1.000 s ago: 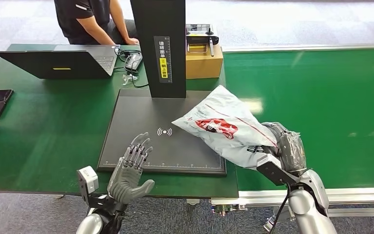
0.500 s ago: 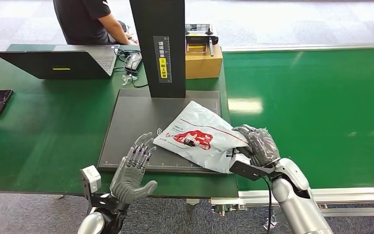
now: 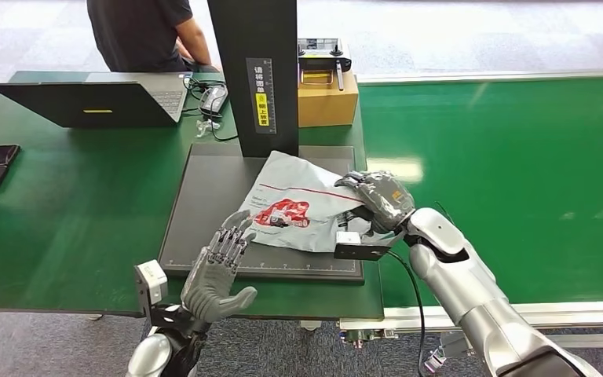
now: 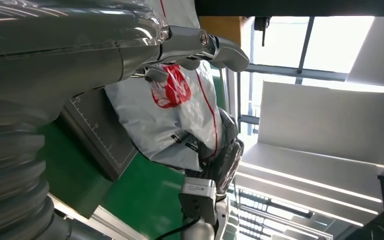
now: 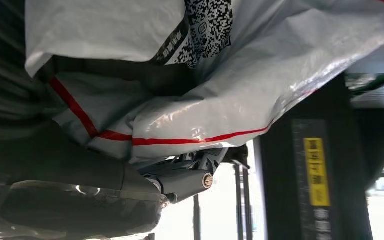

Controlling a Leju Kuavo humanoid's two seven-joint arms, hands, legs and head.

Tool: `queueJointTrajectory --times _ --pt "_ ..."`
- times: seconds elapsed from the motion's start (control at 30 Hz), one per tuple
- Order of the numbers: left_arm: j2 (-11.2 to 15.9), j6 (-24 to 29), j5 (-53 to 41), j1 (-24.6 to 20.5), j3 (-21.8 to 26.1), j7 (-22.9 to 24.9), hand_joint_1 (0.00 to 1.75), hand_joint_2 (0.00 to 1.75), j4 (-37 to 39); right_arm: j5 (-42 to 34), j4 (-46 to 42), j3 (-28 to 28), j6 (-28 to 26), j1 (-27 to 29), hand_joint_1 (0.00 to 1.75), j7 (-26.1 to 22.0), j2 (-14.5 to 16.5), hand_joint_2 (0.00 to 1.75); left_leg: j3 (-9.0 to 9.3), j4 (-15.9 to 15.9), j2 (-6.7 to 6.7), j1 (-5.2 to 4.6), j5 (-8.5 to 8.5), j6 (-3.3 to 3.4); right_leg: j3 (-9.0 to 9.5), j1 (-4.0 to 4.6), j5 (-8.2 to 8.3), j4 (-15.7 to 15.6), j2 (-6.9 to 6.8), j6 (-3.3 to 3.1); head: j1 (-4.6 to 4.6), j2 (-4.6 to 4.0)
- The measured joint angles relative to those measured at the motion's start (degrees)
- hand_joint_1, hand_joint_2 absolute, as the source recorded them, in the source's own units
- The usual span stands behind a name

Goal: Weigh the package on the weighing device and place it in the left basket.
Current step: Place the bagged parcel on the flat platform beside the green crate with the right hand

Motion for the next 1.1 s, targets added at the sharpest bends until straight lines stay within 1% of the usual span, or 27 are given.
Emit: queueJointTrajectory --times 0.13,0.33,0.4,0.47,0.53,0.7,0.8,0.97,1.1 --pt "-0.01 -0.08 -0.09 -0.56 -0.37 -0.1 0.0 1.75 0.46 -1.04 0.3 5.04 0.99 -1.65 1.75 -0.41 2.1 1.75 -0.02 0.0 0.03 0.01 0.0 0.0 -0.05 0.01 -0.01 0.01 0.02 -0.01 -0.01 0.0" --pt "-0.01 -0.01 0.17 -0.8 -0.79 -0.45 0.0 1.75 1.17 -0.17 0.62 11.65 0.57 -3.16 1.75 -0.34 4.41 1.75 -0.05 -0.01 0.02 0.02 0.0 -0.01 -0.08 0.02 -0.01 0.02 0.02 -0.01 0.01 0.0" --pt "-0.01 -0.11 0.41 -0.86 -0.9 -0.62 0.0 1.75 1.44 -0.33 1.13 13.41 0.35 -3.57 1.42 -0.32 5.23 1.75 -0.05 -0.01 0.02 0.02 0.0 -0.01 -0.08 0.02 -0.01 0.02 0.02 -0.01 0.0 0.0" --pt "-0.01 -0.13 0.43 -0.89 -1.03 -0.66 0.0 1.75 1.57 -0.38 1.72 14.72 -0.12 -3.69 0.55 -0.1 5.92 1.75 -0.06 -0.01 0.01 0.02 0.01 -0.01 -0.08 0.02 -0.01 0.02 0.01 -0.01 0.0 0.0" --pt "-0.01 -0.11 0.36 -0.92 -1.11 -0.64 0.0 1.75 1.6 -0.46 2.46 15.7 -0.73 -3.69 0.0 0.53 6.42 1.75 -0.06 -0.01 0.01 0.02 0.01 -0.01 -0.08 0.01 -0.01 0.02 0.01 -0.01 0.0 0.0" --pt "0.03 0.15 0.31 -1.02 -1.17 -0.43 0.0 1.75 1.6 -0.55 3.99 16.79 -1.38 -3.77 0.0 2.7 6.75 1.75 -0.06 0.0 0.01 0.01 0.01 -0.01 -0.08 0.0 -0.01 0.02 0.01 -0.01 0.0 0.0" --pt "0.03 0.35 0.37 -1.01 -1.16 -0.26 0.0 1.75 1.6 0.07 4.65 16.87 -2.41 -3.95 0.0 5.17 6.74 1.75 -0.06 0.01 0.01 0.01 0.01 -0.01 -0.09 0.0 -0.01 0.02 0.01 -0.01 0.0 0.0" --pt "0.04 0.69 0.4 -0.98 -1.16 -0.19 0.0 1.75 1.61 1.51 5.69 16.23 -3.93 -4.35 0.0 9.69 6.71 1.75 -0.05 0.01 0.01 0.01 0.01 -0.01 -0.09 0.0 -0.01 0.02 0.01 -0.01 -0.01 0.0" --pt "0.03 1.2 0.41 -0.92 -1.16 -0.08 0.0 1.75 1.61 1.43 6.36 15.02 -5.33 -4.17 0.0 11.97 6.66 1.75 -0.05 0.01 0.01 0.01 0.01 -0.01 -0.09 0.01 -0.01 0.02 0.01 -0.01 0.0 0.0"
